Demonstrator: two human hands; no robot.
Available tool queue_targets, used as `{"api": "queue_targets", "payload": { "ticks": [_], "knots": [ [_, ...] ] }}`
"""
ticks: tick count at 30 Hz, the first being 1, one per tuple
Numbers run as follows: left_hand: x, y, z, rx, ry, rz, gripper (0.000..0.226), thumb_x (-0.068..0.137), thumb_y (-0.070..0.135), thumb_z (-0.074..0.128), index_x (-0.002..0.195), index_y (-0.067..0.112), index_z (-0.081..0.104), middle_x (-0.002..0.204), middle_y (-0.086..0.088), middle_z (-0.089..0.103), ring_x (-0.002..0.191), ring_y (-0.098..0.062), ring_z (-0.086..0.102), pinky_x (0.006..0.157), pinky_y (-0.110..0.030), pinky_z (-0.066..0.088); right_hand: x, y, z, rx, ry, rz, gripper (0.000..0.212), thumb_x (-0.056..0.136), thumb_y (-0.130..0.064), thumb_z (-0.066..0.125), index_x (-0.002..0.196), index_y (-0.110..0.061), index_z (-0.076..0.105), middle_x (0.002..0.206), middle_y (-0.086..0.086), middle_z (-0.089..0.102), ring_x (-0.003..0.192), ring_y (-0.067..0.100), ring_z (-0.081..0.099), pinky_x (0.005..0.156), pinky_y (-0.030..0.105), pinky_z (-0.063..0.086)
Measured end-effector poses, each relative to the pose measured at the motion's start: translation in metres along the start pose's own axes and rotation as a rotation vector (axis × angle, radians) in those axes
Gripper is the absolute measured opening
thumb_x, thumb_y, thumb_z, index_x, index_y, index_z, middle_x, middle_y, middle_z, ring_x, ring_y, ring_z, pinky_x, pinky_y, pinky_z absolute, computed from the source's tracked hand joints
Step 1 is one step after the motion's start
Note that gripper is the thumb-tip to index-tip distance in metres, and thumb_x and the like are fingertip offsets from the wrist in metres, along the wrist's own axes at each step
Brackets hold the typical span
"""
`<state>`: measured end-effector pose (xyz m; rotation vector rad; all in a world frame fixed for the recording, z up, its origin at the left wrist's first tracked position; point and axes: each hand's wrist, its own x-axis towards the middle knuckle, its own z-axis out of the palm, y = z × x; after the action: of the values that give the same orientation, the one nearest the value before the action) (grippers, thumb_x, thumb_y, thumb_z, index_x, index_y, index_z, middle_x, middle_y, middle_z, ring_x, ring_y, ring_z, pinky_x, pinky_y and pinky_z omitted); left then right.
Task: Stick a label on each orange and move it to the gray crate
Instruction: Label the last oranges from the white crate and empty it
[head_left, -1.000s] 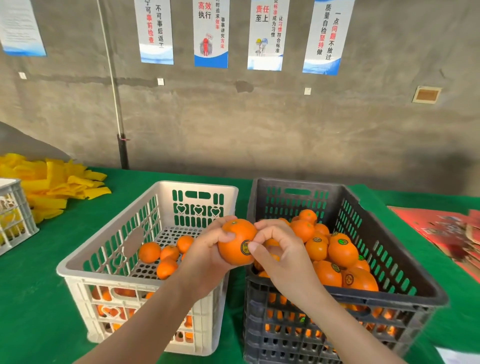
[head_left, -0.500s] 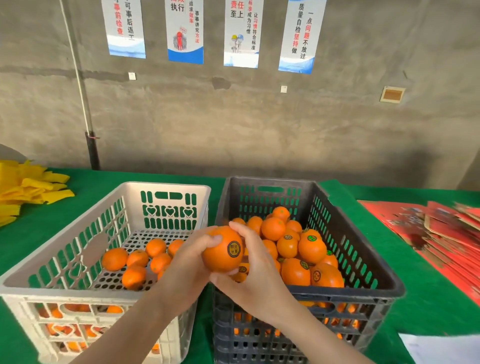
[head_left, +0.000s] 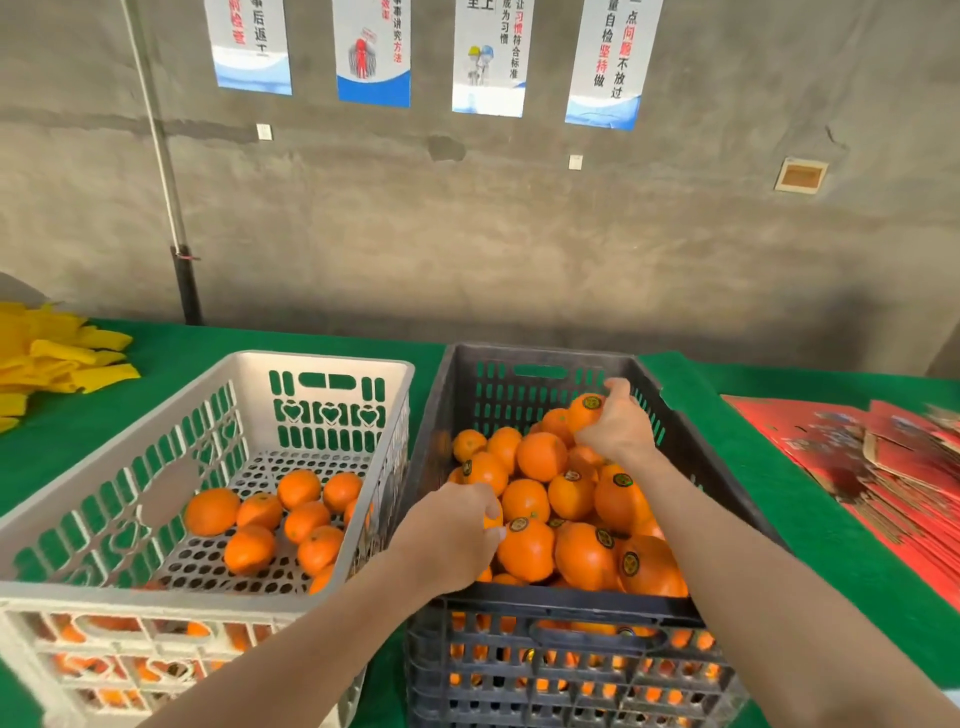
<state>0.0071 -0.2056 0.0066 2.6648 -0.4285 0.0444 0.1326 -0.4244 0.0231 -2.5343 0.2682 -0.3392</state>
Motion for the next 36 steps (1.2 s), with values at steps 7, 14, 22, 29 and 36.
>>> {"api": "queue_targets", "payload": {
  "ticks": [7, 14, 22, 29, 36],
  "knots": [
    [0.002, 0.001, -0.001, 0.013, 0.0, -0.031, 0.023, 0.095, 0.036, 0.053, 0.11, 0.019, 0.055, 0.106, -0.003, 0.059, 0.098, -0.022, 0.055, 0.079, -0.034, 0.046, 0.019, 0.031, 0.028, -0.045, -0.149, 0.112, 0.087, 0.08, -0.019, 0.072, 0.146, -0.011, 0.016, 0.13, 0.02, 0.052, 0.115, 0.037, 0.054, 0.086, 0.042, 0.049],
    [0.001, 0.005, -0.004, 0.028, -0.016, -0.039, 0.023, 0.094, 0.033, 0.056, 0.102, 0.012, 0.059, 0.103, -0.007, 0.061, 0.095, -0.024, 0.055, 0.077, -0.037, 0.048, -0.017, -0.007, -0.006, 0.014, 0.058, -0.071, 0.067, 0.084, -0.022, 0.07, 0.141, -0.008, 0.038, 0.14, 0.016, 0.045, 0.128, 0.034, 0.043, 0.106, 0.044, 0.039],
    [-0.019, 0.008, -0.015, -0.069, 0.235, 0.085, 0.014, 0.091, 0.017, 0.055, 0.09, 0.007, 0.065, 0.08, -0.01, 0.065, 0.079, -0.03, 0.06, 0.063, -0.036, 0.043, -0.227, -0.033, 0.002, 0.462, -0.402, -0.926, 0.024, 0.091, -0.028, 0.056, 0.079, -0.009, 0.064, 0.075, -0.001, 0.064, 0.067, 0.007, 0.059, 0.058, 0.023, 0.047],
    [-0.075, 0.006, 0.011, -0.213, 0.451, 0.229, 0.021, 0.094, 0.012, 0.057, 0.114, 0.006, 0.062, 0.095, -0.005, 0.061, 0.086, -0.018, 0.058, 0.077, -0.029, 0.048, -0.272, 0.052, 0.109, -0.444, -0.968, -0.519, 0.046, 0.093, -0.034, 0.053, 0.123, 0.001, 0.055, 0.124, 0.018, 0.053, 0.116, 0.033, 0.05, 0.096, 0.045, 0.044],
    [-0.14, -0.023, 0.058, -0.267, 0.576, 0.29, 0.023, 0.087, -0.002, 0.056, 0.108, 0.002, 0.064, 0.11, 0.001, 0.055, 0.106, -0.012, 0.054, 0.096, -0.013, 0.04, -0.279, 0.062, 0.124, -0.191, -0.823, -0.445, 0.02, 0.09, -0.01, 0.051, 0.09, 0.003, 0.065, 0.085, 0.007, 0.054, 0.084, 0.014, 0.047, 0.079, 0.023, 0.035]
  ]
}}
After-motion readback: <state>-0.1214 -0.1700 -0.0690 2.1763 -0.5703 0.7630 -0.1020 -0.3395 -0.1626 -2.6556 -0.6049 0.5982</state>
